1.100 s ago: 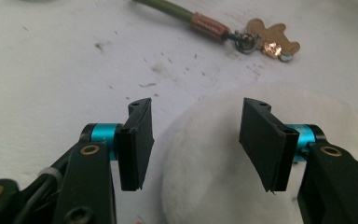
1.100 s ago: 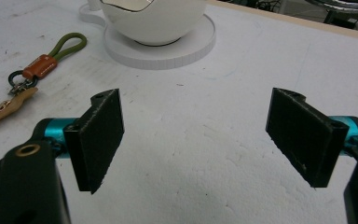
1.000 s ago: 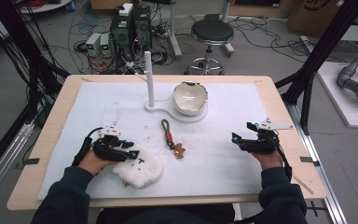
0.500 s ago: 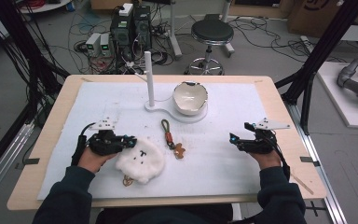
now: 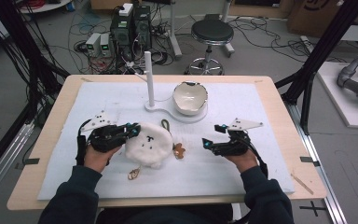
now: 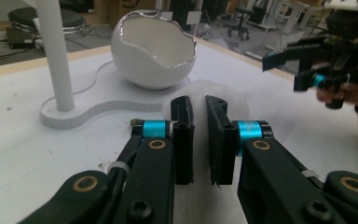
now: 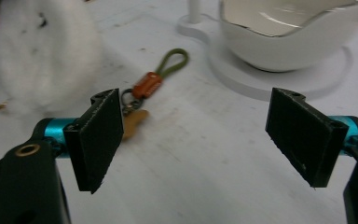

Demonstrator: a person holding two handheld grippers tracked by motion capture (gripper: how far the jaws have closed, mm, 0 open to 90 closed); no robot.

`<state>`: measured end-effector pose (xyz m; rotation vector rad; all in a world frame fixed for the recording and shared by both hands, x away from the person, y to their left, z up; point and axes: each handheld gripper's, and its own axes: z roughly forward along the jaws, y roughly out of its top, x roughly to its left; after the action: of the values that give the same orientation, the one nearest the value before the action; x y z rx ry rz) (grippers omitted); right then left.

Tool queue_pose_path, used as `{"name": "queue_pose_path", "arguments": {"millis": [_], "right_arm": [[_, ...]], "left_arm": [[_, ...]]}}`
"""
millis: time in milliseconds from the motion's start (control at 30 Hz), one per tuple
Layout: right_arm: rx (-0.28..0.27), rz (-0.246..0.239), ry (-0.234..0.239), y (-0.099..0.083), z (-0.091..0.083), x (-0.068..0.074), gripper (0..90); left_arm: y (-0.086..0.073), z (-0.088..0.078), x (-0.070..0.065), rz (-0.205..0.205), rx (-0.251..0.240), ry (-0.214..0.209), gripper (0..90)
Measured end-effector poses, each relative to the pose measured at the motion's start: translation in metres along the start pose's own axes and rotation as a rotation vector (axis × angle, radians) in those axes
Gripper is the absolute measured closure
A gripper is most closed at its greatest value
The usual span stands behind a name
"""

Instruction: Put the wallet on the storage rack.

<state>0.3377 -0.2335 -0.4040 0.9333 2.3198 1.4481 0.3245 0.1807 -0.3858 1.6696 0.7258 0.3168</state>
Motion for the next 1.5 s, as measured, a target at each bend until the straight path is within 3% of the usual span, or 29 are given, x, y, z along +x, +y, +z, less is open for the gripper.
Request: {"name": "queue_pose_path", "arguments": {"millis": [67,367,467,567,600,633,667,733,767,800,900,1100,1133,1267,1433,1500], "right_arm": [[0.003,0.001,0.038,0.002,0.007,0.006,26.6],[-0.011,0.045,0.124,0.005,0.019,0.014,27.1],[-0.022,0.049,0.203,0.005,0.025,0.019,27.7],[-0.012,0.041,0.233,0.005,0.029,0.024,28.2],[0.009,0.034,0.262,0.005,0.034,0.028,34.9],[0.009,0.034,0.262,0.005,0.034,0.028,34.9],[0.04,0.034,0.299,0.004,0.039,0.031,44.3],[0.068,0.017,0.319,0.003,0.042,0.032,60.0],[0.068,0.017,0.319,0.003,0.042,0.032,60.0],[0.072,-0.004,0.323,0.003,0.041,0.032,72.0],[0.047,0.003,0.325,0.005,0.035,0.029,79.5],[-0.015,-0.018,0.293,0.008,0.024,0.024,83.3],[-0.023,-0.015,0.293,0.008,0.023,0.023,83.7],[-0.054,-0.013,0.296,0.009,0.019,0.021,84.5],[-0.078,-0.01,0.311,0.01,0.016,0.02,84.9],[-0.083,-0.011,0.311,0.01,0.015,0.019,85.1]], "left_arm": [[0.002,0.003,-0.004,0.012,-0.003,0.004,81.3],[0.006,0.014,-0.015,0.026,-0.032,-0.001,81.3],[0.006,0.016,-0.019,0.022,-0.046,-0.007,81.3],[0.006,0.018,-0.021,0.024,-0.052,-0.015,81.3],[0.005,0.018,-0.022,0.023,-0.054,-0.021,81.3],[0.005,0.019,-0.022,0.022,-0.057,-0.026,81.3],[0.005,0.02,-0.024,0.02,-0.06,-0.043,81.3],[0.004,0.021,-0.024,0.028,-0.053,-0.047,81.2],[0.004,0.021,-0.024,0.028,-0.053,-0.047,81.1],[0.003,0.021,-0.023,0.025,-0.045,-0.05,81.0],[0.001,0.022,-0.021,0.026,-0.035,-0.044,80.0],[-0.004,0.025,-0.017,0.013,0.014,-0.055,74.9],[-0.005,0.027,-0.017,0.017,0.044,-0.063,73.5],[-0.007,0.029,-0.017,0.017,0.083,-0.085,70.1],[-0.01,0.033,-0.018,0.058,0.146,-0.11,60.8],[-0.011,0.033,-0.019,0.076,0.17,-0.12,66.2]]}}
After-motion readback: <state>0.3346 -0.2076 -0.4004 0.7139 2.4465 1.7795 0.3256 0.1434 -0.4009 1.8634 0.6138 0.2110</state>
